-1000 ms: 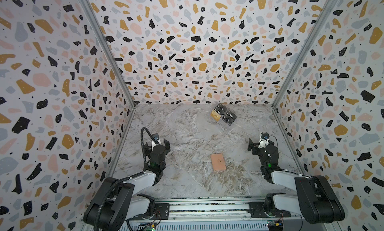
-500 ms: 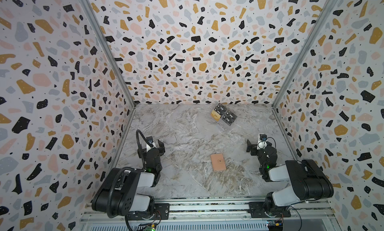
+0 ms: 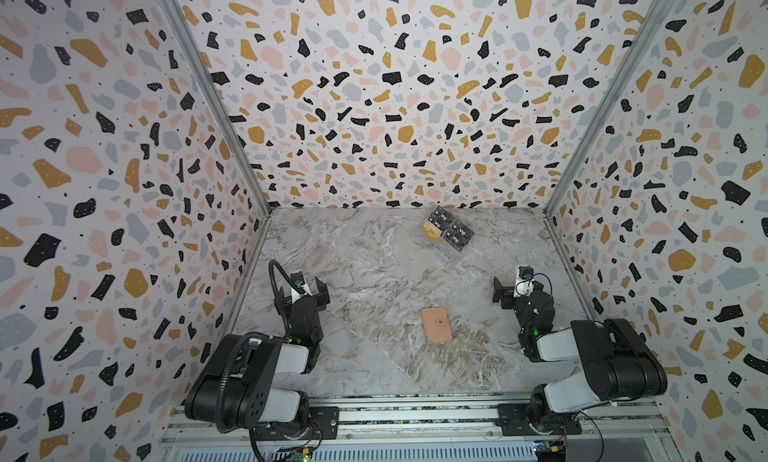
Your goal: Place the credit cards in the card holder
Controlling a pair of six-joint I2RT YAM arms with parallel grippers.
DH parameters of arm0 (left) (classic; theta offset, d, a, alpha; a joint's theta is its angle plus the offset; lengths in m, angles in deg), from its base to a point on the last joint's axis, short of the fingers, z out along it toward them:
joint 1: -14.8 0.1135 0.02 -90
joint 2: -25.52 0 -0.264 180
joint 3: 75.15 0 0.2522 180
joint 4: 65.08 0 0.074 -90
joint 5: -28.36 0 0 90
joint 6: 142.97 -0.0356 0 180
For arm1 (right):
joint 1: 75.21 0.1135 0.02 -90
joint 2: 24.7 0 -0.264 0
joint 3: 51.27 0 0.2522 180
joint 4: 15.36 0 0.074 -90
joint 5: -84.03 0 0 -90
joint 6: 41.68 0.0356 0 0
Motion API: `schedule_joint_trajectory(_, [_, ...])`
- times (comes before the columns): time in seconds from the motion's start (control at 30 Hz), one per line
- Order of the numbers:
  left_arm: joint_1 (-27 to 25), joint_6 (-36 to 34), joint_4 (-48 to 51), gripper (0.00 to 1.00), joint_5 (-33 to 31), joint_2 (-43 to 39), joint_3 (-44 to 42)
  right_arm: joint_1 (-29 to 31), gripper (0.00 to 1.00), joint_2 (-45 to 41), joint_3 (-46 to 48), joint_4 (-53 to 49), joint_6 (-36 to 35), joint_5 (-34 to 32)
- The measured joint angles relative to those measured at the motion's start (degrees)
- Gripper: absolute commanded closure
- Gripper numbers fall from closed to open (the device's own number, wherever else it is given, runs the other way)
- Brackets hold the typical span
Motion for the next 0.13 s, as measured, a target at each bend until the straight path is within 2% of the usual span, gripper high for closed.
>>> schedule_joint_trajectory(0.13, [0.02, 0.0, 0.0, 0.0, 0.13, 0.09, 0.0, 0.0, 0.01, 0.0, 0.0, 0.0, -0.04, 0.0])
